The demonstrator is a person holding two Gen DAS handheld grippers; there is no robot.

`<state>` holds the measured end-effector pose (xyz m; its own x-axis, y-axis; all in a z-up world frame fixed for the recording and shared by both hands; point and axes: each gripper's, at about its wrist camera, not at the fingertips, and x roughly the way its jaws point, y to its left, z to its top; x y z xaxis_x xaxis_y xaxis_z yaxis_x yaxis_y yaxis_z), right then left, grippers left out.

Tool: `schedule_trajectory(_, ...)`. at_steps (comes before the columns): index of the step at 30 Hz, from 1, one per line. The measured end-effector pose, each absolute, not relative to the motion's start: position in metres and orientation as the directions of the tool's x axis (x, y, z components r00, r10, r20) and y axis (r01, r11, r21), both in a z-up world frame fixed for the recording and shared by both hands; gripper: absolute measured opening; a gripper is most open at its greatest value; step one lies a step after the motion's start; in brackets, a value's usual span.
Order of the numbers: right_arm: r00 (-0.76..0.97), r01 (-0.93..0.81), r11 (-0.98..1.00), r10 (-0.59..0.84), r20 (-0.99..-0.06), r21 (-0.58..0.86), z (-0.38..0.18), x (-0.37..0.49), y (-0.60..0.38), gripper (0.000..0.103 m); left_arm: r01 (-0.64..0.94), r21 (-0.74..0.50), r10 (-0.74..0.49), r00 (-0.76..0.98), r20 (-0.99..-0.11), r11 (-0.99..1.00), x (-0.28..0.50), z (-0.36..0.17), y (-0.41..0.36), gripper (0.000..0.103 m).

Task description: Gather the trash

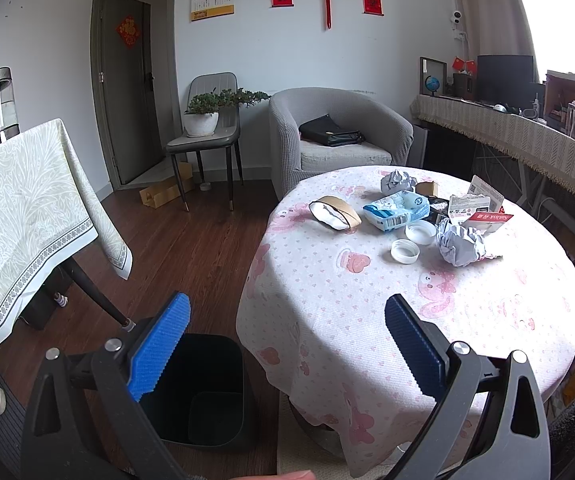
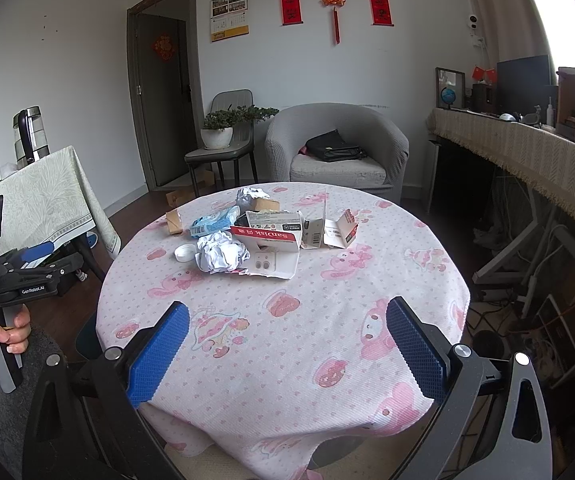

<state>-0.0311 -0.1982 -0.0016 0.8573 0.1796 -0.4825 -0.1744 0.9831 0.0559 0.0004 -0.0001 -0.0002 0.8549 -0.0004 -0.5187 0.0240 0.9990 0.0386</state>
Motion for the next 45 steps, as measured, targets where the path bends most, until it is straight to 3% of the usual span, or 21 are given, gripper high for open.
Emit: schedule_trajectory(45, 0.856, -0.174, 0.983, 0.183, -0.484, 0.063, -0.0006, -0.0301, -0.1989, 0.100, 0.023, 0.039, 0.001, 0.853, -0.523, 0.999, -0.0013, -0.0044, 0.0009, 0.100)
